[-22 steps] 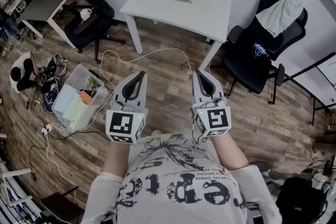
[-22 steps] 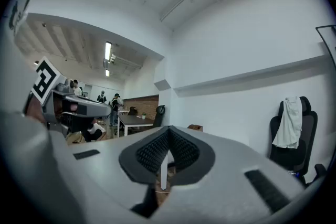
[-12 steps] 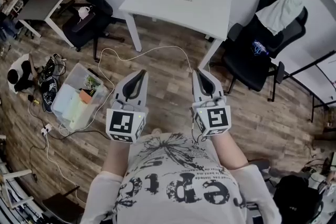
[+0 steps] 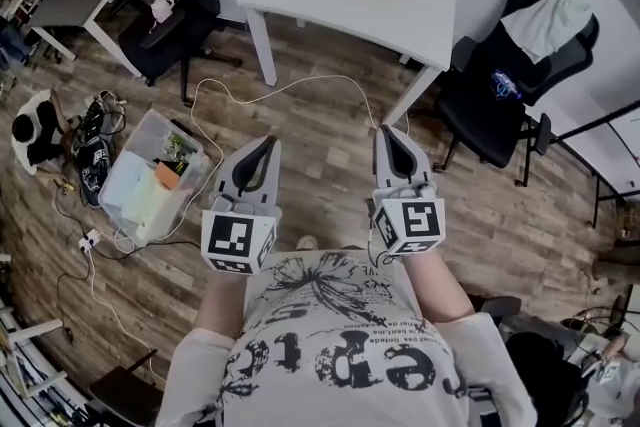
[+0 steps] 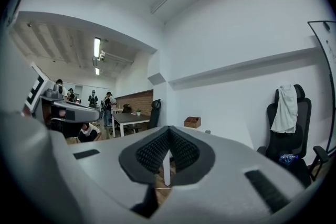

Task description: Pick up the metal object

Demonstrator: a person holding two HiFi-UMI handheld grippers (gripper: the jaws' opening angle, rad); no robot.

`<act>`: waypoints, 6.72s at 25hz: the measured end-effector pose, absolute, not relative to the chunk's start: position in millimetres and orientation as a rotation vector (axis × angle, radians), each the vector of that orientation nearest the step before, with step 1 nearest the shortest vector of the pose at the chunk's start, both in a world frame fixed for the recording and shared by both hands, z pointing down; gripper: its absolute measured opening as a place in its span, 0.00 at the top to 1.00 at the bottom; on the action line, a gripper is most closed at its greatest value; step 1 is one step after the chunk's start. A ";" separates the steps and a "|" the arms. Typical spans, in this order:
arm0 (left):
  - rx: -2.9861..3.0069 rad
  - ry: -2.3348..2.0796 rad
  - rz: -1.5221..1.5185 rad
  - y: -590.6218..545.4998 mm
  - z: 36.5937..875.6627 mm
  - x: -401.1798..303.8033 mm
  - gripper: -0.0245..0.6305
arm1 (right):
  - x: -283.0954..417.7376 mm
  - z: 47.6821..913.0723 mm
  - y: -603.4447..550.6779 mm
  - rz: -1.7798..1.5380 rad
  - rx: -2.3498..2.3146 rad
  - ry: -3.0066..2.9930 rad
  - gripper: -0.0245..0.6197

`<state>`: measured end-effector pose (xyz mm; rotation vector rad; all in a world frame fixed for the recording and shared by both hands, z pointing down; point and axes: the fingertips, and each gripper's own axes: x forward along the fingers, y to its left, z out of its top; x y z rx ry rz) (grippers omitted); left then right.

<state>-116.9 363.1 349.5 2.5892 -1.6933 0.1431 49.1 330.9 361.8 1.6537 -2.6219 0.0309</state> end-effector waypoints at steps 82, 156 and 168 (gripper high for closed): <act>2.797 -0.998 0.283 -492.3 472.6 -75.8 0.95 | 78.1 647.9 -457.0 0.901 1.682 -1.774 0.52; 2.865 -1.412 0.141 -395.4 319.0 -64.3 0.95 | 97.1 332.4 -371.1 0.006 1.956 -2.363 0.53; 2.859 -1.402 0.159 -398.2 322.7 -57.5 0.95 | 101.3 341.3 -377.9 0.053 1.948 -2.360 0.53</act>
